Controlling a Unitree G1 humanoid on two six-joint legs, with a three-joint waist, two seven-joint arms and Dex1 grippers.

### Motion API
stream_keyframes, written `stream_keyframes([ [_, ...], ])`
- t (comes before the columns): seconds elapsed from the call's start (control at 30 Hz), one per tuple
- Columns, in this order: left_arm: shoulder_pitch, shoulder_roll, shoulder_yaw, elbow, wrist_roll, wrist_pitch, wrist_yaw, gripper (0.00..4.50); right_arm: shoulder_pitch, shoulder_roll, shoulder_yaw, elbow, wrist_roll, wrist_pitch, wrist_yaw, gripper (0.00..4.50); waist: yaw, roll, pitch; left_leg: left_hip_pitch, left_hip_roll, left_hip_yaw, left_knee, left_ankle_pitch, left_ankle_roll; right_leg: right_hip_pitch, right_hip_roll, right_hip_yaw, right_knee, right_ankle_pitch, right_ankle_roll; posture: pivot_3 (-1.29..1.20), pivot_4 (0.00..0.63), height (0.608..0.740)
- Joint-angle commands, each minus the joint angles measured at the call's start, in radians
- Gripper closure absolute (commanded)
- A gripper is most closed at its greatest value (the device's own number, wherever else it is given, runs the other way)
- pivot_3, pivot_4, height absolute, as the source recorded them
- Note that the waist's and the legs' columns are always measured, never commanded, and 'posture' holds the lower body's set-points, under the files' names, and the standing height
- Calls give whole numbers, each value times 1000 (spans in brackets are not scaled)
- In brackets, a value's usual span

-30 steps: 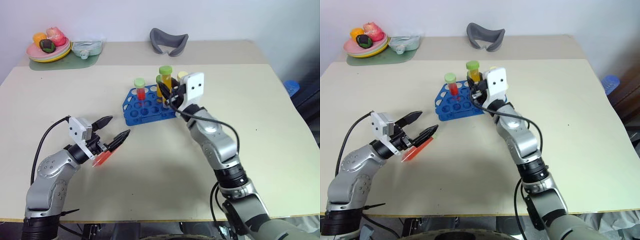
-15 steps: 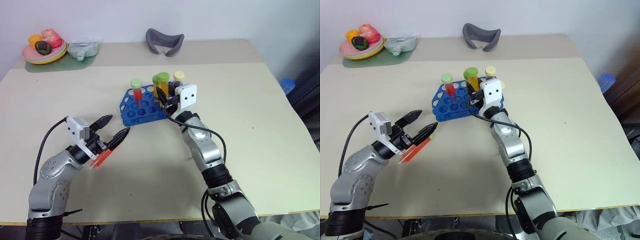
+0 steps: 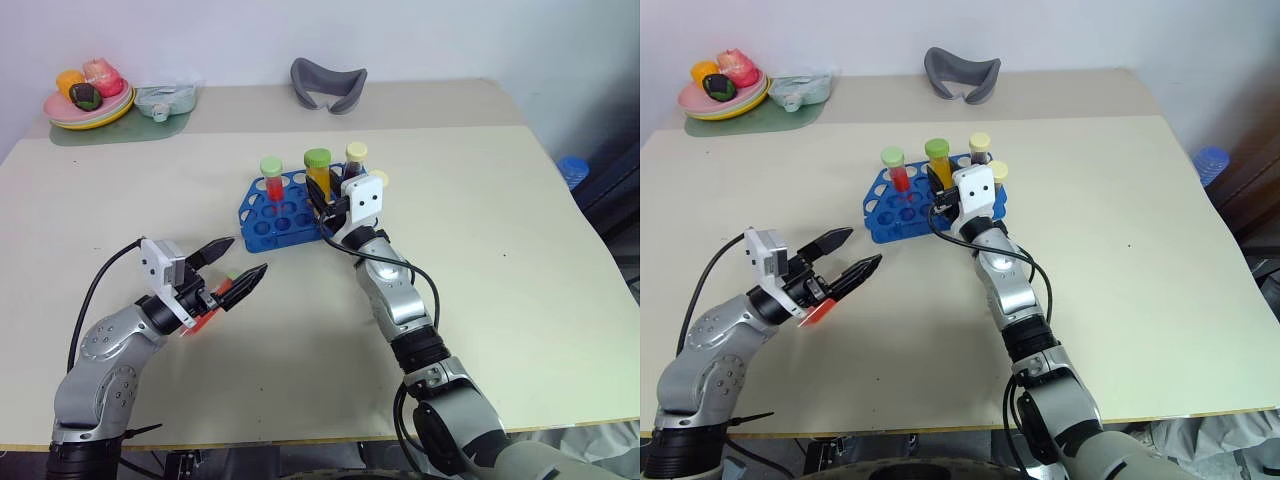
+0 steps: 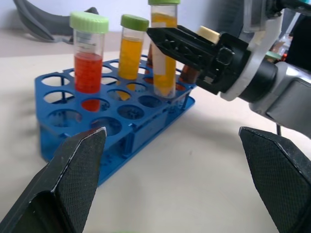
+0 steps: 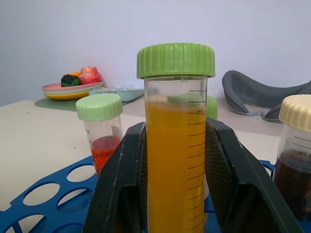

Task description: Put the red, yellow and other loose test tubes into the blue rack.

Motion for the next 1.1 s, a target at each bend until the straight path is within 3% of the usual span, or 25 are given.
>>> stream_keyframes([
  [0.03,-7,10,2,-38,-21,0,-9,0,-1,13,-5,-8,1,-19,24,3189,0,0,0,0,0,0,0,0,0,0,0,0,0,0,0,0,150,740],
  [0.13,-8,11,-1,-39,-20,4,-9,0,10,14,-7,-21,8,-18,44,2182,0,0,0,0,0,0,0,0,0,0,0,0,0,0,0,0,150,740],
  [0.27,-10,10,-3,-40,-19,6,-7,0,14,15,-10,-37,-5,-23,40,222,1,0,0,0,0,0,0,0,0,0,0,0,0,0,0,0,150,740],
  [0.3,-10,10,-3,-40,-19,7,-7,0,16,15,-11,-47,-7,-24,39,44,1,0,0,0,0,0,0,0,0,0,0,0,0,0,0,0,150,740],
  [0.57,-4,37,29,-58,1,40,40,0,27,-30,6,-233,-19,9,76,44,2,0,0,0,0,0,0,0,0,0,0,0,0,0,0,0,150,740],
  [0.83,-25,228,134,-137,-72,301,150,0,7,-193,-14,-551,62,180,224,44,4,0,0,0,0,-1,0,0,0,0,0,0,0,0,0,0,150,740],
  [1.0,-129,334,154,-181,-126,567,286,0,85,-455,-29,-743,256,427,496,44,12,-1,0,-1,0,-2,1,0,0,2,-1,-2,-1,0,0,0,150,740],
  [1.1,-269,458,82,-222,-206,883,349,0,203,-648,-16,-840,323,509,667,44,18,-2,1,-1,-1,-4,0,-1,1,3,-1,-4,-4,0,0,0,150,740],
])
